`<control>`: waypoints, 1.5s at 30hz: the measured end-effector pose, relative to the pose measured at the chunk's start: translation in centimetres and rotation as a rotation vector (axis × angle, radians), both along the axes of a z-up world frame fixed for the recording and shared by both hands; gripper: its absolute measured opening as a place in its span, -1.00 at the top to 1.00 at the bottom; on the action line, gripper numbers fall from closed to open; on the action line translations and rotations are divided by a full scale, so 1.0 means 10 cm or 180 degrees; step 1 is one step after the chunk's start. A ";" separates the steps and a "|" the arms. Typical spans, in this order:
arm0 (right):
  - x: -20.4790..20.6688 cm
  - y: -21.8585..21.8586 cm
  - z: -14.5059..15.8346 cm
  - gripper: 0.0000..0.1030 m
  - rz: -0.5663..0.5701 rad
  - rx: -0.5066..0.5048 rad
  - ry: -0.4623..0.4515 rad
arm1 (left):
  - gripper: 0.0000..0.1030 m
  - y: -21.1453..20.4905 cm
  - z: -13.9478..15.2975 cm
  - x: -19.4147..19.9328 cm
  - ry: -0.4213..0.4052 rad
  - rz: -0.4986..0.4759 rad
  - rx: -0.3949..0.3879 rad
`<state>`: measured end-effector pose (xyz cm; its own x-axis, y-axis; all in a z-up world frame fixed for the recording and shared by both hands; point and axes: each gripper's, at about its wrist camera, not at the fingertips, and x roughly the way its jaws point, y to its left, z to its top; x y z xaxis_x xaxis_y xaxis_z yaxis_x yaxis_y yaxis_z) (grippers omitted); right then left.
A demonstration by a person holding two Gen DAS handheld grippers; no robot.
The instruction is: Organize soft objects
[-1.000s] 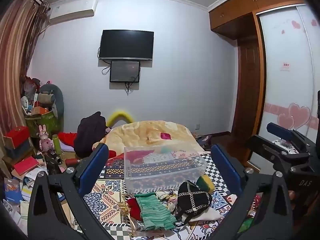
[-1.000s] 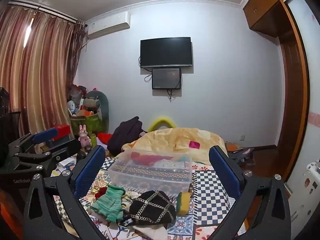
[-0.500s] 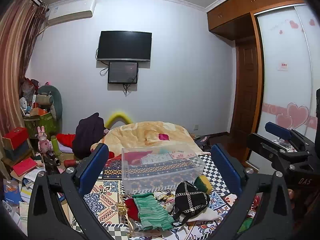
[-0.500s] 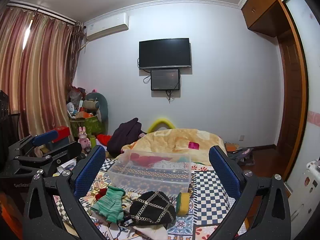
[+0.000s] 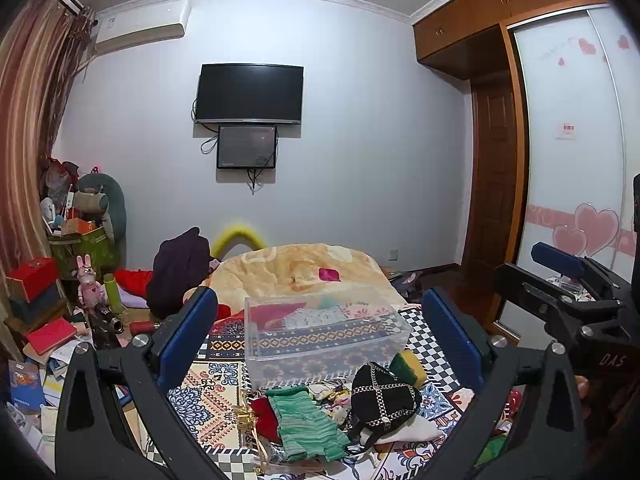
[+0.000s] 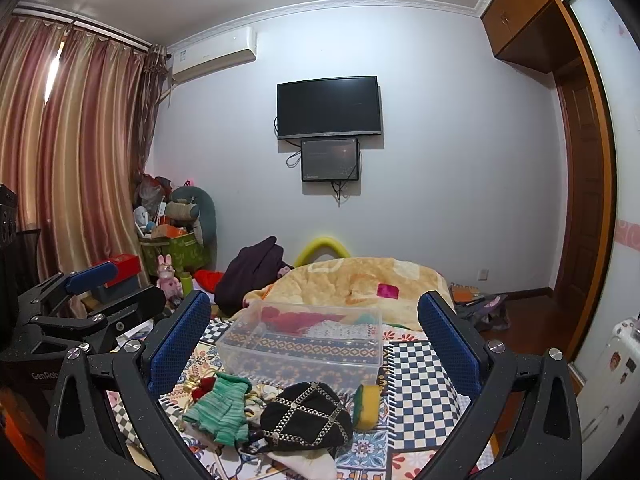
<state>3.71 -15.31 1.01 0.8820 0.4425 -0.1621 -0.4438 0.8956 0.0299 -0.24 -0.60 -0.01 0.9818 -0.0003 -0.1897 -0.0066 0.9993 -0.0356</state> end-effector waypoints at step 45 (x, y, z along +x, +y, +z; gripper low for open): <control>0.01 0.01 0.02 -1.00 -0.0009 0.0014 0.0012 | -1.00 0.04 0.01 -0.06 -0.0030 -0.0001 0.0012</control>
<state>3.80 -15.18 1.20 0.8827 0.4407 -0.1635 -0.4411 0.8967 0.0355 -0.80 -0.22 0.08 0.9836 0.0000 -0.1804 -0.0058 0.9995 -0.0320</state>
